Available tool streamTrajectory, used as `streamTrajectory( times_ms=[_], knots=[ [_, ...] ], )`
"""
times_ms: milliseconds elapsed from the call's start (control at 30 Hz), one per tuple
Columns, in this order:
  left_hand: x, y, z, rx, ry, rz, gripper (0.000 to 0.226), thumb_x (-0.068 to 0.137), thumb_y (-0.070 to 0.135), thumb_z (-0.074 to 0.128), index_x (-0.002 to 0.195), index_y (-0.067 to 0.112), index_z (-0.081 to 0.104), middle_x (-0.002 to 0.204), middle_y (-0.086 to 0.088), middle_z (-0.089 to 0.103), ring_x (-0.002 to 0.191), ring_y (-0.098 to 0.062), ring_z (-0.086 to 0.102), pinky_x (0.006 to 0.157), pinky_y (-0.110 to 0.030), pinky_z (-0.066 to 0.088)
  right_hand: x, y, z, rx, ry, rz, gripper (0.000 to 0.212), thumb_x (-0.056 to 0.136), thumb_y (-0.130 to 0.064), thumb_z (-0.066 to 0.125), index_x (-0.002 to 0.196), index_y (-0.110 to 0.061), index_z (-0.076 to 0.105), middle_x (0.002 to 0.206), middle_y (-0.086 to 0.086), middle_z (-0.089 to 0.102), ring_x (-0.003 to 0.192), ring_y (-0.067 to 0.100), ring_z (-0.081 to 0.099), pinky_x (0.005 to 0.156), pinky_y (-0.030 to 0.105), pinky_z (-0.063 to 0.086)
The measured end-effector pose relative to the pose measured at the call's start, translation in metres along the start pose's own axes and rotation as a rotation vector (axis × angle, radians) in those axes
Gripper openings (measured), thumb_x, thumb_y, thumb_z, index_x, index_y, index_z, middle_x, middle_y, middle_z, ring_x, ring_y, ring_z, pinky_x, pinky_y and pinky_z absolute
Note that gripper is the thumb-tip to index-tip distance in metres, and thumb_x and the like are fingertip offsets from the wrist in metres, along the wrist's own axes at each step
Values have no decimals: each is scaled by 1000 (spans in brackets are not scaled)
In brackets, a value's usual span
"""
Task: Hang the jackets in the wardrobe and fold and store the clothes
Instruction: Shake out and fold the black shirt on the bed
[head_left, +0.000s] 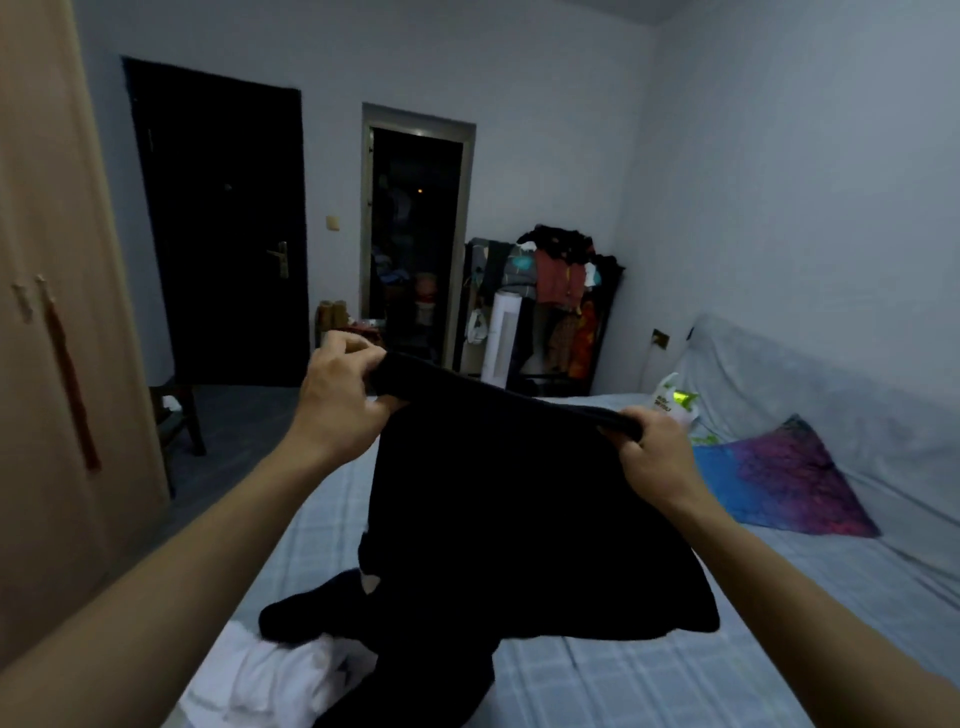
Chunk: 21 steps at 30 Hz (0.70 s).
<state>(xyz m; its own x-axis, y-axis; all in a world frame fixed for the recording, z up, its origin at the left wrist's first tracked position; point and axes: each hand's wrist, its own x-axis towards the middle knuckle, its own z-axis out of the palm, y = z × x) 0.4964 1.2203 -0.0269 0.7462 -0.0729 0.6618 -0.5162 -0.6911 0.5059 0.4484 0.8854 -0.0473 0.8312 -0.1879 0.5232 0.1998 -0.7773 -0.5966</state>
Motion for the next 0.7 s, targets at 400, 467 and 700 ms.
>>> streamTrajectory(
  times_ms=[400,467,700],
  knots=[
    [26,133,11,-180,218,286,11,89,4,67,94,7,59,80,-6,63,68,-11,63,59,-36,54,4,39,-99,59,297,-282,8,88,-16,71,85,-16,63,79,-3,60,73,1,54,64,8,37],
    [30,159,15,-153,255,300,11,89,6,68,93,9,58,81,-6,64,69,-13,63,60,-34,53,11,50,-123,78,300,-312,8,88,-17,71,87,-17,63,81,-2,61,72,9,55,64,9,38],
    [27,238,25,-152,399,279,19,91,14,67,88,27,54,80,8,61,70,-2,61,60,-19,49,29,70,-200,107,357,-445,6,87,-16,71,92,-13,69,83,2,65,76,14,57,69,8,38]
  ],
)
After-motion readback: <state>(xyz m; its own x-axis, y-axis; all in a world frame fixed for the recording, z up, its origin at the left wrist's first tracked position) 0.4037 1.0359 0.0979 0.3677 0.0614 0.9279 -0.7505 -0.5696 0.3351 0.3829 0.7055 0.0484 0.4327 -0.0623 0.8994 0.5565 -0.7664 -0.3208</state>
